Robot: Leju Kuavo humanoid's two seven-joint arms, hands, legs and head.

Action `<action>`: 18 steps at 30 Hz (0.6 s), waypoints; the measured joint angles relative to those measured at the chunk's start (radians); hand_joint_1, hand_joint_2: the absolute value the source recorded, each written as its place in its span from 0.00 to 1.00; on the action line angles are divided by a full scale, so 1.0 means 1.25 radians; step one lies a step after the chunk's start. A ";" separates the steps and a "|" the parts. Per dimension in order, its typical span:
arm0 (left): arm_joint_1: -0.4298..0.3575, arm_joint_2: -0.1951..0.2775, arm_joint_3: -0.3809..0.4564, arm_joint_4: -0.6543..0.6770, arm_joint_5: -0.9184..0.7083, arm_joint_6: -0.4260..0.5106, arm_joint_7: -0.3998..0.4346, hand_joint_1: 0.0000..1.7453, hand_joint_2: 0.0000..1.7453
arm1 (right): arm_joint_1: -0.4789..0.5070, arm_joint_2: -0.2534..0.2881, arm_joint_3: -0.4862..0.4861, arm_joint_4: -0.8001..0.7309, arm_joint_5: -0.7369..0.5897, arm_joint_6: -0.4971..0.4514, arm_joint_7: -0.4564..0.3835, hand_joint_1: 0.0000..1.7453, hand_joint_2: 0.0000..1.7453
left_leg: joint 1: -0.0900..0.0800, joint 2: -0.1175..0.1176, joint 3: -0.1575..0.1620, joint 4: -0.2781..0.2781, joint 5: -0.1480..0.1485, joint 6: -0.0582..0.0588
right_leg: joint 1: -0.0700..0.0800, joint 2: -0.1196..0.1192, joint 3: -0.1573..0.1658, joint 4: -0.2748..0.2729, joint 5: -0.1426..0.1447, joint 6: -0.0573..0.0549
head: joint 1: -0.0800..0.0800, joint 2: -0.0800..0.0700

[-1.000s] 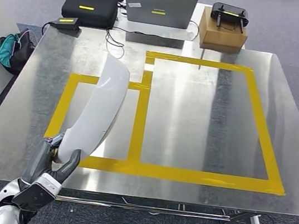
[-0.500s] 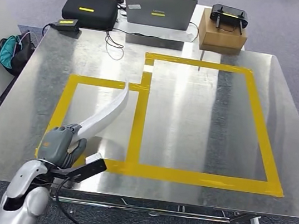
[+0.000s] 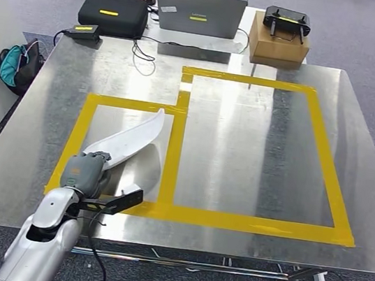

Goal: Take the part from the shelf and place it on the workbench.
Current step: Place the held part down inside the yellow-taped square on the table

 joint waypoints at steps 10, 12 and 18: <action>-0.043 0.016 -0.040 0.060 -0.002 -0.001 0.060 0.00 1.00 | -0.003 -0.010 0.009 0.019 0.004 -0.001 0.003 0.00 0.00 | 0.000 0.000 0.000 0.000 0.000 0.000 | 0.000 0.000 0.000 0.000 0.000 0.000 | 0.000 0.000; -0.046 0.018 -0.041 0.068 0.000 0.005 0.047 0.00 0.50 | -0.003 -0.011 0.011 0.022 0.003 -0.001 0.004 0.00 0.00 | 0.000 0.000 0.000 0.000 0.000 0.000 | 0.000 0.000 0.000 0.000 0.000 0.000 | 0.000 0.000; -0.032 -0.008 -0.010 0.062 0.058 0.015 -0.077 0.00 0.00 | -0.002 -0.011 0.012 0.024 -0.008 -0.001 0.010 0.00 0.00 | 0.000 0.000 0.000 0.000 0.000 0.000 | 0.000 0.000 0.001 0.000 0.000 0.000 | 0.000 0.000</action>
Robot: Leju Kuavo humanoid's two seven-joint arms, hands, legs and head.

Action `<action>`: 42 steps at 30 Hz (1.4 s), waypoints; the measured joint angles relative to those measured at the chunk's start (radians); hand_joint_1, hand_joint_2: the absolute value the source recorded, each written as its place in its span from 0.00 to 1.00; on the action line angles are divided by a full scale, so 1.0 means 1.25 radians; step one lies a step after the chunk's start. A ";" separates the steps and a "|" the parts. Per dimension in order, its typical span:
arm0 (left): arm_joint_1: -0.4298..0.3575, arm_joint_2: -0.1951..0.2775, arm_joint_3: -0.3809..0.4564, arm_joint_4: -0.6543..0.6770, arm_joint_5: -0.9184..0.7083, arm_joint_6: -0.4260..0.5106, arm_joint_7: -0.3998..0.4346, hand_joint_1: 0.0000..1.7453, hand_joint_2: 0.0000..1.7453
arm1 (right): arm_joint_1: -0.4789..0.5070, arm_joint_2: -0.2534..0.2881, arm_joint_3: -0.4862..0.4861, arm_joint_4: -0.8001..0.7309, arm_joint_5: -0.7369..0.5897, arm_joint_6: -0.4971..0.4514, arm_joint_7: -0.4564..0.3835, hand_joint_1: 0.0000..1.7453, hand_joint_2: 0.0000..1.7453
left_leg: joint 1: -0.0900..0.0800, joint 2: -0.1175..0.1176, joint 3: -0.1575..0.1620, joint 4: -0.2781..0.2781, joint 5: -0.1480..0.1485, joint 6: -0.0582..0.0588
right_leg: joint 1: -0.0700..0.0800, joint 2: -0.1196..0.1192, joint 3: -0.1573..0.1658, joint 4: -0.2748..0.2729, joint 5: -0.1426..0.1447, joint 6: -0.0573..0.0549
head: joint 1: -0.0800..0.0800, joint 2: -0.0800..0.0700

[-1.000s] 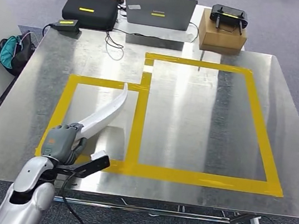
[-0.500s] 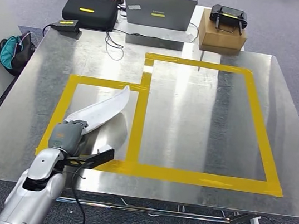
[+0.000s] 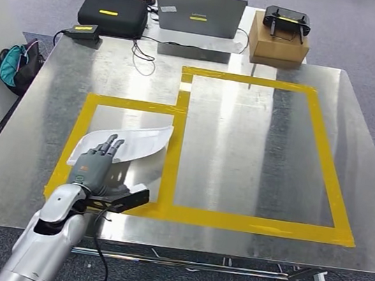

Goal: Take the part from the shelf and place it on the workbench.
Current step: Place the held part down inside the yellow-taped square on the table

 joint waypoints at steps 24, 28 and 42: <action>0.319 -0.051 -0.015 -0.538 0.527 -0.043 -0.247 0.00 0.00 | 0.013 0.057 -0.047 -0.062 -0.082 0.016 0.028 0.00 0.00 | 0.015 0.000 0.008 -0.004 0.002 -0.029 | -0.023 0.007 -0.055 0.044 0.034 0.000 | -0.001 0.000; 0.345 -0.053 0.022 -0.575 0.664 -0.070 -0.320 0.00 0.00 | 0.014 0.066 -0.056 -0.075 -0.087 0.020 0.026 0.00 0.00 | 0.010 0.002 -0.052 0.157 -0.115 -0.027 | -0.015 0.002 -0.080 0.044 0.053 -0.027 | -0.005 0.000; 0.341 -0.115 0.416 -0.544 0.903 -0.144 -0.454 0.00 0.00 | 0.015 0.090 -0.082 -0.087 -0.108 0.029 0.017 0.00 0.00 | -0.014 0.011 0.064 -0.026 -0.037 0.026 | -0.001 -0.004 -0.164 0.122 0.023 0.000 | -0.001 0.000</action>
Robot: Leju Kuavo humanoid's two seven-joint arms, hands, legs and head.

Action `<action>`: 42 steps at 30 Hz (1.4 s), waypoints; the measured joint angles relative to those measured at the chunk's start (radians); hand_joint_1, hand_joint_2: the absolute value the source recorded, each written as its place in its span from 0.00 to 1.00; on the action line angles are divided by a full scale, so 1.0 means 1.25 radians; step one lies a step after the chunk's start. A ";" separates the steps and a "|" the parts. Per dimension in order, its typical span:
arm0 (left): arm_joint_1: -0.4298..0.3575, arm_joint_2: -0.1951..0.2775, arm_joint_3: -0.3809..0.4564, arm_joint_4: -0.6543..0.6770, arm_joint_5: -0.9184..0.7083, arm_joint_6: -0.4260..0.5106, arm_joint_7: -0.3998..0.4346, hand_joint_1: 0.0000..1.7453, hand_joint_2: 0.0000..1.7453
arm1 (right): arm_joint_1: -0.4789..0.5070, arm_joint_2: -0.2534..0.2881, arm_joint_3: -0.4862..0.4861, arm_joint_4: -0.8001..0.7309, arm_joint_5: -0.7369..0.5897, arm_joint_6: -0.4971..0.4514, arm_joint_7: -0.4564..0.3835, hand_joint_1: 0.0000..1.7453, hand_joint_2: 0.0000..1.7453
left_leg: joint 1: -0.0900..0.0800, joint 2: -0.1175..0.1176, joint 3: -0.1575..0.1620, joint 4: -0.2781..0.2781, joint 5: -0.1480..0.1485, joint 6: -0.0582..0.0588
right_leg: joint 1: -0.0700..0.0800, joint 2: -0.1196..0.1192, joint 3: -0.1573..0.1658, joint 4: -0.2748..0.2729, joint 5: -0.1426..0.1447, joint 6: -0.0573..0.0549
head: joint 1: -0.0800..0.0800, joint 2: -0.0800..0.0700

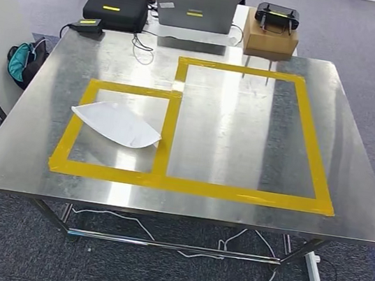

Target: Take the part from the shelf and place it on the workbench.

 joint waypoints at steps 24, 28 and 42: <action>-0.156 0.022 0.500 0.572 -0.127 0.018 0.036 0.00 0.00 | -0.013 0.016 -0.011 -0.009 -0.007 0.012 0.003 0.00 0.00 | 0.008 -0.005 0.053 0.008 -0.036 -0.040 | 0.007 -0.001 0.063 -0.115 0.083 -0.026 | -0.010 0.000; -0.191 0.041 0.583 0.742 -0.181 0.093 0.089 0.00 0.00 | -0.014 0.014 -0.011 -0.009 -0.003 0.012 -0.003 0.00 0.00 | 0.001 -0.002 0.052 -0.024 -0.026 -0.013 | 0.002 -0.002 0.050 -0.113 0.093 -0.009 | -0.010 0.000; -0.229 0.086 0.643 1.046 -0.317 0.205 0.206 0.00 0.00 | -0.024 0.001 0.013 0.003 0.019 0.002 0.007 0.00 0.00 | -0.007 0.001 -0.070 -0.016 0.099 -0.015 | 0.017 -0.003 0.224 -0.157 -0.029 -0.027 | -0.004 0.000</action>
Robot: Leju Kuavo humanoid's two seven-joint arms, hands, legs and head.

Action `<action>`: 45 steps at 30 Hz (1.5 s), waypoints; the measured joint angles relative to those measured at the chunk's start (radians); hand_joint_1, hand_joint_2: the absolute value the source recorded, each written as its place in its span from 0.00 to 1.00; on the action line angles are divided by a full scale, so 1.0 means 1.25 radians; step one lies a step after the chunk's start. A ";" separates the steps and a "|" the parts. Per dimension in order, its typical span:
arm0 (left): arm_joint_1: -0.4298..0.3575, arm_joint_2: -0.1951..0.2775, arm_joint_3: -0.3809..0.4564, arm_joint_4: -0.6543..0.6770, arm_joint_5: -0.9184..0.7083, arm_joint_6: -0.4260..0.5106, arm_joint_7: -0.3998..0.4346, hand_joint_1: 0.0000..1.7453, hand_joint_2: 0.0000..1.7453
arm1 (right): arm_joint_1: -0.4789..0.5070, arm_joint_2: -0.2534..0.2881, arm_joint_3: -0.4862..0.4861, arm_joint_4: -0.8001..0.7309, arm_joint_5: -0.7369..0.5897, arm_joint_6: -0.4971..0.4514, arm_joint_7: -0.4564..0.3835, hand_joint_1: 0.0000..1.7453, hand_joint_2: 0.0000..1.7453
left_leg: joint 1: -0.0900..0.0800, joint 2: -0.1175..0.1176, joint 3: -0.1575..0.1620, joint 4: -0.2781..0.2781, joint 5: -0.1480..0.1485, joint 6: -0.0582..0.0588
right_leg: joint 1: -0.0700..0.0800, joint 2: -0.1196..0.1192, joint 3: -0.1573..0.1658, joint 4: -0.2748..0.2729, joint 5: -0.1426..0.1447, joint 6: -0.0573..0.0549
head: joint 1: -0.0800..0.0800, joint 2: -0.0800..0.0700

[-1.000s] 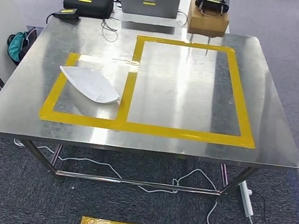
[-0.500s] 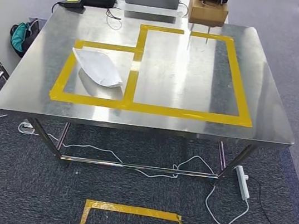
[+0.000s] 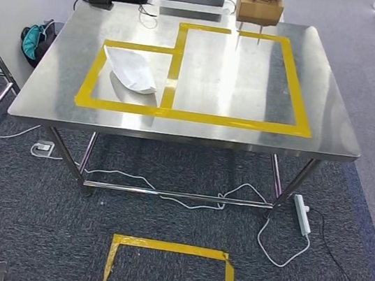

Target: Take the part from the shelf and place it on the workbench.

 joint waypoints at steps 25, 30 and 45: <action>-0.003 0.001 0.007 0.065 -0.087 -0.080 -0.013 0.00 0.00 | 0.011 -0.018 0.045 0.031 0.042 -0.005 0.001 0.00 0.00 | 0.010 -0.036 0.023 0.002 -0.044 0.012 | -0.008 0.009 -0.128 0.203 0.007 0.015 | -0.004 0.000; -0.007 -0.004 0.008 0.066 -0.086 -0.084 -0.013 0.00 0.00 | 0.011 -0.023 0.055 0.035 0.048 -0.004 0.001 0.00 0.00 | 0.009 -0.076 -0.005 -0.002 0.006 -0.008 | -0.008 0.062 0.000 0.005 -0.002 0.004 | -0.005 0.000; -0.007 -0.007 0.011 0.068 -0.087 -0.084 -0.012 0.00 0.00 | 0.009 -0.028 0.057 0.040 0.050 -0.002 0.001 0.00 0.00 | 0.008 0.049 0.114 -0.013 -0.106 -0.022 | -0.010 -0.102 -0.115 0.026 0.096 0.013 | -0.016 0.000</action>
